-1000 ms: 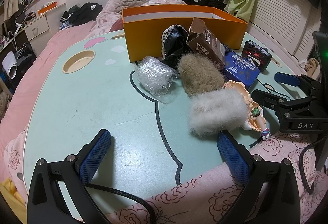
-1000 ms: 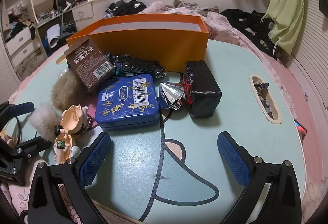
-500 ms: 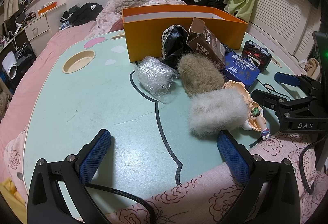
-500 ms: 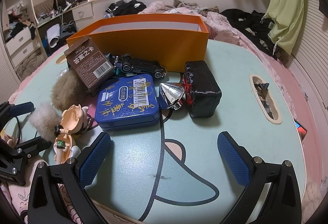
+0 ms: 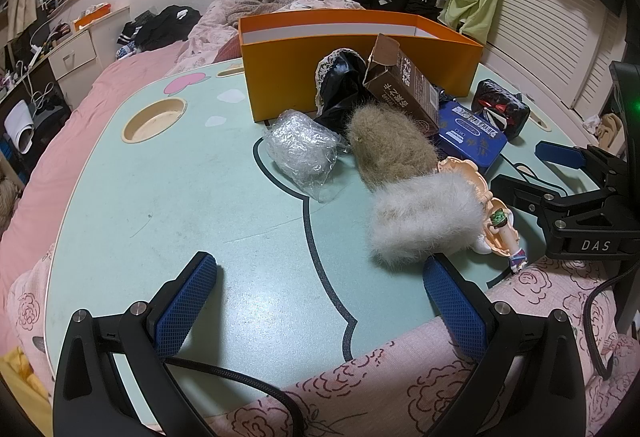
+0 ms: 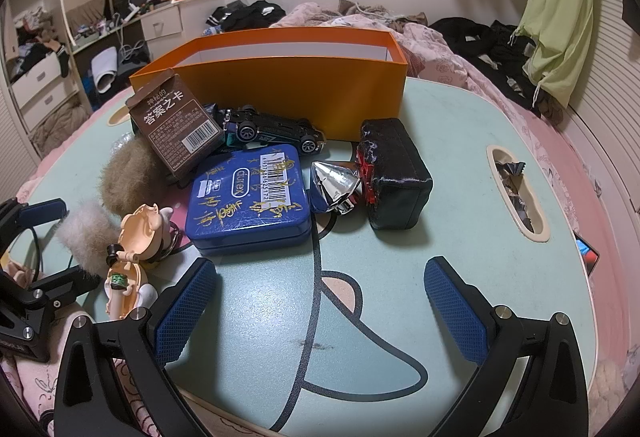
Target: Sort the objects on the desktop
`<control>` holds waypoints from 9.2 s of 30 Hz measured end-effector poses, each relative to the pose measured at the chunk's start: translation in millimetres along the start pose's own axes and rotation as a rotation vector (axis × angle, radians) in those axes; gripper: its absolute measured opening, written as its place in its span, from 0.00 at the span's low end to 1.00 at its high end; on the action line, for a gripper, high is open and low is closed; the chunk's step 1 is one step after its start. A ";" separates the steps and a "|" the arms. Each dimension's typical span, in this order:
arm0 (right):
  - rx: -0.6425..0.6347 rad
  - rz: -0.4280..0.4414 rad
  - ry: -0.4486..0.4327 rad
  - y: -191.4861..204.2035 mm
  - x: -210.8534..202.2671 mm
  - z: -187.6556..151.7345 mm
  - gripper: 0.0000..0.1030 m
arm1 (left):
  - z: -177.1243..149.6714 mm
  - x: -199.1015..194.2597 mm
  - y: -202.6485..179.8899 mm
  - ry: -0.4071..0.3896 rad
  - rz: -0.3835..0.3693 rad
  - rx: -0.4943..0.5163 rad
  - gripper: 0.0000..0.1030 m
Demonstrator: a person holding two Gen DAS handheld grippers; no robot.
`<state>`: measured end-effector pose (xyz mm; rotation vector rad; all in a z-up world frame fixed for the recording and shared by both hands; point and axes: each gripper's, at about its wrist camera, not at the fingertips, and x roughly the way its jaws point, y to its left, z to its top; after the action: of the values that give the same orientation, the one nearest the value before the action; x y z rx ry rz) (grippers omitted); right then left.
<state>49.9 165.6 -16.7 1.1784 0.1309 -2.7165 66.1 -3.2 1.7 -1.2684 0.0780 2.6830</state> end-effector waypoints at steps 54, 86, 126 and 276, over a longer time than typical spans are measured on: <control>0.075 -0.051 -0.008 -11.5 2.1 1.1 1.00 | 4.8 -2.9 -4.4 0.026 -0.006 -0.001 1.00; 0.349 -0.003 -0.064 -66.9 14.1 47.9 0.43 | 17.1 -4.8 -16.5 0.002 -0.229 -0.026 0.40; 0.148 0.076 -0.148 -38.2 33.0 130.0 0.53 | 154.7 54.2 34.8 -0.092 -0.136 -0.117 0.58; 0.053 0.039 -0.163 -24.2 -56.6 16.8 0.79 | 50.2 -21.2 32.2 -0.102 -0.208 -0.105 0.79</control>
<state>71.1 194.0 36.4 0.9558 0.0139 -2.7830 35.4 -31.7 49.2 -1.0968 -0.1990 2.5946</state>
